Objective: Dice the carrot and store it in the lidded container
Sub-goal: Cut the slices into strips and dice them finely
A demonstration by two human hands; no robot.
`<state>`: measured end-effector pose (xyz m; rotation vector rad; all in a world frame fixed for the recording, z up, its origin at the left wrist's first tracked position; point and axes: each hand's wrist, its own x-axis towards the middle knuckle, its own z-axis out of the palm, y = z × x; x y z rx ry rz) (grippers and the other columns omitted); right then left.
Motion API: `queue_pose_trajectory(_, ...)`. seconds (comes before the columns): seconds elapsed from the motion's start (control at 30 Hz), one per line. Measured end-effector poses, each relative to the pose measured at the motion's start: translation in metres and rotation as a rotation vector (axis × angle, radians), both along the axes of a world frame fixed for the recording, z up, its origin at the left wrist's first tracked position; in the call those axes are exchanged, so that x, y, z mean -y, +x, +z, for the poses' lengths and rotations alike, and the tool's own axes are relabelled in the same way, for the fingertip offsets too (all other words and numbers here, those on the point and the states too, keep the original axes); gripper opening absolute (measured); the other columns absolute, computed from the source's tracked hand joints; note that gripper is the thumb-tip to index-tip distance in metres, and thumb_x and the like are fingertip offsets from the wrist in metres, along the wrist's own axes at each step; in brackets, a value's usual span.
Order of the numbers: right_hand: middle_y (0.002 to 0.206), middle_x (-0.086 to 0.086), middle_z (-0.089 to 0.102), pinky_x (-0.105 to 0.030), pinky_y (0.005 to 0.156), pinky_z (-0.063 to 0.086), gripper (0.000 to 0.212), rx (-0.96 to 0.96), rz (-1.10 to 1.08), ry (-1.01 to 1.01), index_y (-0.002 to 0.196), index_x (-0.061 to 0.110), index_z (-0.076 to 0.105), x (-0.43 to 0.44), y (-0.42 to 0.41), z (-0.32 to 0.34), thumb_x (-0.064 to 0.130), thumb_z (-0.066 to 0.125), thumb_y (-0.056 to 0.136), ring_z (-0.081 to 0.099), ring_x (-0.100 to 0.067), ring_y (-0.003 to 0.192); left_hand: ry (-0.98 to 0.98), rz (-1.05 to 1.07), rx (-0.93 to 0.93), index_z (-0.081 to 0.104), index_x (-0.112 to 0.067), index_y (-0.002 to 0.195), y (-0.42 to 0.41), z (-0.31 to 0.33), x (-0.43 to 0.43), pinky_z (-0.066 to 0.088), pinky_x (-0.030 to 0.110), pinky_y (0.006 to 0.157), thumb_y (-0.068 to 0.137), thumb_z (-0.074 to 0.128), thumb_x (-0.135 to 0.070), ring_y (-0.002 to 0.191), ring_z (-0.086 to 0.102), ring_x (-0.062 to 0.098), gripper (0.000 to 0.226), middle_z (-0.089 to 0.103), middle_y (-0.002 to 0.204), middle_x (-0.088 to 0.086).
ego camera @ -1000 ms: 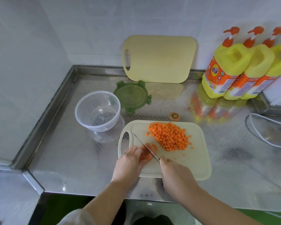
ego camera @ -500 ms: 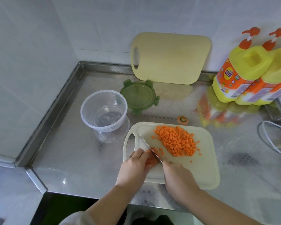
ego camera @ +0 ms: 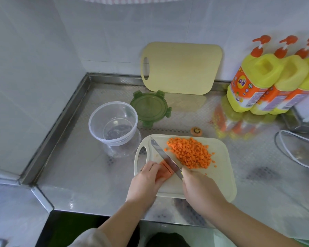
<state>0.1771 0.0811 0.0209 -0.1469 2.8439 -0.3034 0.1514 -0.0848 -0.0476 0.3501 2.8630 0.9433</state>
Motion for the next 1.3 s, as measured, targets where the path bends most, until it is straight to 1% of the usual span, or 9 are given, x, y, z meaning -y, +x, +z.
queue_pose_trajectory(0.1, 0.104, -0.002, 0.061, -0.024, 0.047, 0.02, 0.03, 0.017, 0.002, -0.005, 0.126, 0.014, 0.042, 0.003, 0.005, 0.001, 0.01, 0.036, 0.098, 0.06, -0.022, 0.088, -0.004, 0.009, 0.008, 0.057, -0.028, 0.111, 0.002, 0.002, 0.004, 0.048, 0.027, 0.078, 0.09, 0.057, -0.045, 0.097, 0.052, 0.003, 0.027, 0.051, 0.109, -0.017)
queue_pose_trajectory(0.2, 0.107, -0.003, 0.06, -0.025, 0.05, 0.023, 0.033, 0.036, 0.001, -0.009, 0.129, 0.014, 0.04, 0.006, 0.009, 0.001, 0.008, 0.036, 0.096, 0.06, -0.023, 0.094, -0.005, 0.016, 0.014, 0.058, -0.026, 0.114, 0.004, 0.003, 0.006, 0.046, 0.026, 0.08, 0.091, 0.056, -0.042, 0.1, 0.053, 0.005, 0.028, 0.053, 0.11, -0.015)
queue_pose_trajectory(0.47, 0.107, -0.005, 0.058, -0.022, 0.045, 0.016, 0.044, 0.057, 0.014, 0.052, 0.135, 0.012, 0.033, 0.013, 0.012, 0.008, 0.003, 0.037, 0.092, 0.043, -0.026, 0.074, -0.025, 0.02, 0.023, 0.059, -0.021, 0.11, 0.003, 0.005, 0.005, 0.044, 0.025, 0.074, 0.09, 0.057, -0.04, 0.095, 0.054, 0.009, 0.028, 0.054, 0.106, -0.011)
queue_pose_trajectory(0.6, 0.11, -0.005, 0.059, -0.027, 0.054, 0.03, 0.049, 0.056, 0.021, 0.063, 0.139, 0.012, 0.03, 0.015, 0.011, 0.004, 0.002, 0.038, 0.091, 0.059, -0.026, 0.088, -0.039, 0.015, 0.025, 0.06, -0.02, 0.106, 0.003, 0.007, 0.004, 0.038, 0.023, 0.067, 0.091, 0.056, -0.042, 0.091, 0.053, 0.01, 0.027, 0.053, 0.1, -0.01)
queue_pose_trajectory(0.73, 0.111, -0.006, 0.058, -0.029, 0.064, 0.032, 0.052, 0.08, 0.028, 0.077, 0.14, 0.012, 0.028, 0.017, 0.007, 0.003, 0.001, 0.038, 0.091, 0.06, -0.026, 0.094, -0.042, 0.001, 0.02, 0.06, -0.019, 0.106, 0.001, 0.009, 0.004, 0.035, 0.021, 0.066, 0.091, 0.056, -0.04, 0.089, 0.053, 0.01, 0.026, 0.054, 0.099, -0.006)
queue_pose_trajectory(0.83, 0.108, -0.006, 0.059, -0.027, 0.054, 0.03, 0.053, 0.115, 0.033, 0.084, 0.14, 0.012, 0.029, 0.017, 0.001, 0.003, -0.001, 0.039, 0.09, 0.052, -0.026, 0.081, -0.054, -0.004, 0.022, 0.059, -0.017, 0.106, -0.001, 0.006, 0.006, 0.041, 0.022, 0.069, 0.092, 0.056, -0.038, 0.09, 0.053, 0.009, 0.026, 0.053, 0.101, -0.007)
queue_pose_trajectory(1.07, 0.112, -0.006, 0.059, -0.022, 0.047, 0.024, 0.049, 0.136, 0.02, 0.061, 0.14, 0.011, 0.031, 0.018, 0.0, -0.006, 0.001, 0.039, 0.093, 0.058, -0.023, 0.089, -0.048, -0.015, -0.007, 0.06, -0.017, 0.103, -0.001, -0.002, 0.007, 0.037, 0.02, 0.064, 0.091, 0.058, -0.038, 0.09, 0.054, 0.01, 0.024, 0.054, 0.1, -0.008)
queue_pose_trajectory(1.2, 0.111, -0.007, 0.059, -0.028, 0.064, 0.035, 0.044, 0.151, 0.01, 0.08, 0.132, 0.01, 0.037, 0.022, -0.005, -0.011, 0.0, 0.046, 0.09, 0.06, -0.024, 0.092, -0.038, -0.006, -0.021, 0.061, -0.017, 0.105, 0.001, 0.0, 0.006, 0.035, 0.018, 0.065, 0.091, 0.058, -0.039, 0.091, 0.054, 0.01, 0.027, 0.055, 0.101, -0.008)
queue_pose_trajectory(1.3, 0.109, -0.008, 0.06, -0.029, 0.066, 0.037, 0.043, 0.161, 0.004, 0.084, 0.129, 0.008, 0.039, 0.024, -0.007, -0.017, -0.001, 0.049, 0.088, 0.062, -0.026, 0.095, -0.054, -0.009, -0.003, 0.059, -0.02, 0.115, 0.002, 0.005, 0.004, 0.037, 0.018, 0.069, 0.092, 0.056, -0.04, 0.1, 0.054, 0.009, 0.031, 0.055, 0.107, -0.008)
